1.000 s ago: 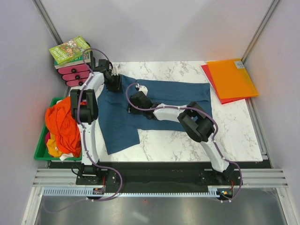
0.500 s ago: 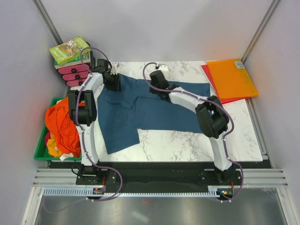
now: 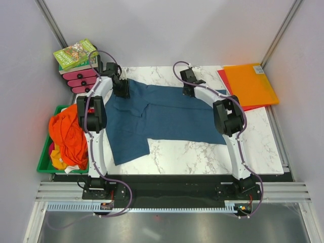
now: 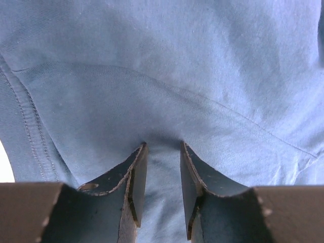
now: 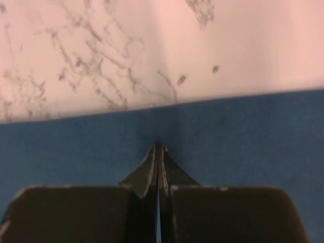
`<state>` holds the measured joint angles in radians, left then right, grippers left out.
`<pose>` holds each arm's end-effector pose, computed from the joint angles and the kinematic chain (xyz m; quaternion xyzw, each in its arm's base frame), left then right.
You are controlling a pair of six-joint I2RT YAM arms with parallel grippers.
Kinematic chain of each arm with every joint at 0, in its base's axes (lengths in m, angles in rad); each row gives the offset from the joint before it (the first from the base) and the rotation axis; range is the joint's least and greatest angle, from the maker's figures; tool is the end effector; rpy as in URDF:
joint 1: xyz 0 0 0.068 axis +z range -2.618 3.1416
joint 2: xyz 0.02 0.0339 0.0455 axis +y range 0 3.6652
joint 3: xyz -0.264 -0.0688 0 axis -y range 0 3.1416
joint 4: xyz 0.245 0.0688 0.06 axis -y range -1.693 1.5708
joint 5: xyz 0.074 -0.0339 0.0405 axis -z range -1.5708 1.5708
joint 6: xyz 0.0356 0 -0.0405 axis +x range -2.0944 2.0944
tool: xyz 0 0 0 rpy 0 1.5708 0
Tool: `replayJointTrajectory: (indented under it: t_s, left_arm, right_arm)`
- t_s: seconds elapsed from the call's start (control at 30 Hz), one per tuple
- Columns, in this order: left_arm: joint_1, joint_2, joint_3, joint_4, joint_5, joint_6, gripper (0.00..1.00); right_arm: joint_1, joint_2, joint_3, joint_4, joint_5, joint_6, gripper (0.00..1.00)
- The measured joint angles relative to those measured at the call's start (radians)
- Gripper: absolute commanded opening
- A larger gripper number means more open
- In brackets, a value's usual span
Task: Fold and stack the t-shirts
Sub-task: Fold the flattened tshirt in 1/3 of the way
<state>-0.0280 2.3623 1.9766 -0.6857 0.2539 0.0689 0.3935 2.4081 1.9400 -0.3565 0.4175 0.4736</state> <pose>0.5089 -0.0232 0.1672 0.0778 0.9585 -0.1176 0.2476 0.4989 0.1915 0.1550 0.1120 0.9072 -0.0253 0.4047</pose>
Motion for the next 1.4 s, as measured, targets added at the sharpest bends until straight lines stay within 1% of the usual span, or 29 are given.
replayJointTrajectory:
  t_s: [0.17, 0.27, 0.43, 0.6, 0.73, 0.8, 0.83, 0.87, 0.93, 0.97, 1.0, 1.03, 1.07, 1.17, 1.2, 1.3, 1.33, 1.4]
  left_arm:
    - [0.000, 0.044, 0.082, -0.050, -0.006, -0.002, 0.41]
    - [0.001, 0.072, 0.133, -0.077, -0.006, -0.005, 0.42]
    - [0.001, 0.119, 0.220, -0.113, -0.005, -0.008, 0.43]
    - [0.001, 0.156, 0.282, -0.126, -0.003, -0.014, 0.45]
    - [0.000, 0.177, 0.319, -0.131, 0.005, -0.016, 0.48]
    - [0.000, 0.181, 0.328, -0.129, 0.011, -0.017, 0.50]
    - [0.000, 0.180, 0.328, -0.128, 0.013, -0.019, 0.53]
    - [0.000, 0.178, 0.321, -0.118, 0.016, -0.022, 0.55]
    - [0.002, 0.140, 0.261, -0.074, 0.028, -0.032, 0.58]
    - [0.003, 0.103, 0.194, -0.036, 0.029, -0.039, 0.58]
    - [0.006, 0.058, 0.134, -0.024, 0.030, -0.046, 0.60]
    - [0.010, 0.006, 0.072, -0.007, 0.034, -0.051, 0.61]
    - [0.012, -0.037, 0.034, 0.001, 0.036, -0.054, 0.61]
    - [0.020, -0.232, -0.119, 0.045, 0.037, -0.056, 0.62]
    - [0.021, -0.315, -0.184, 0.066, 0.037, -0.056, 0.61]
    - [0.025, -0.583, -0.402, 0.129, 0.045, -0.035, 0.57]
    - [0.025, -0.690, -0.503, 0.157, 0.048, -0.017, 0.56]
    - [0.025, -0.861, -0.658, 0.169, 0.063, 0.016, 0.56]
  right_arm:
    - [0.012, 0.001, 0.010, -0.031, -0.017, 0.001, 0.01]
    - [0.005, 0.023, 0.056, -0.066, -0.037, 0.003, 0.01]
    - [-0.027, 0.111, 0.221, -0.138, -0.083, 0.009, 0.02]
    - [-0.071, 0.197, 0.375, -0.171, -0.130, 0.025, 0.05]
    - [-0.102, 0.244, 0.452, -0.175, -0.168, 0.031, 0.07]
    - [-0.109, 0.245, 0.454, -0.174, -0.182, 0.031, 0.10]
    - [-0.111, 0.245, 0.452, -0.169, -0.185, 0.030, 0.14]
    - [-0.112, 0.235, 0.435, -0.150, -0.185, 0.030, 0.28]
    - [-0.107, 0.146, 0.259, -0.042, -0.179, 0.025, 0.39]
    - [-0.105, 0.103, 0.191, -0.018, -0.172, 0.026, 0.48]
    - [-0.099, 0.050, 0.116, -0.008, -0.165, 0.019, 0.52]
    - [-0.093, 0.011, 0.077, -0.009, -0.158, 0.015, 0.55]
    - [-0.086, -0.028, 0.052, -0.006, -0.150, 0.008, 0.62]
    - [-0.051, -0.172, -0.031, 0.027, -0.122, -0.017, 0.64]
    - [-0.031, -0.244, -0.082, 0.037, -0.113, -0.026, 0.65]
    - [0.051, -0.499, -0.278, 0.075, -0.059, -0.049, 0.64]
    - [0.080, -0.575, -0.340, 0.089, -0.041, -0.055, 0.64]
    - [0.153, -0.726, -0.480, 0.117, -0.009, -0.057, 0.64]
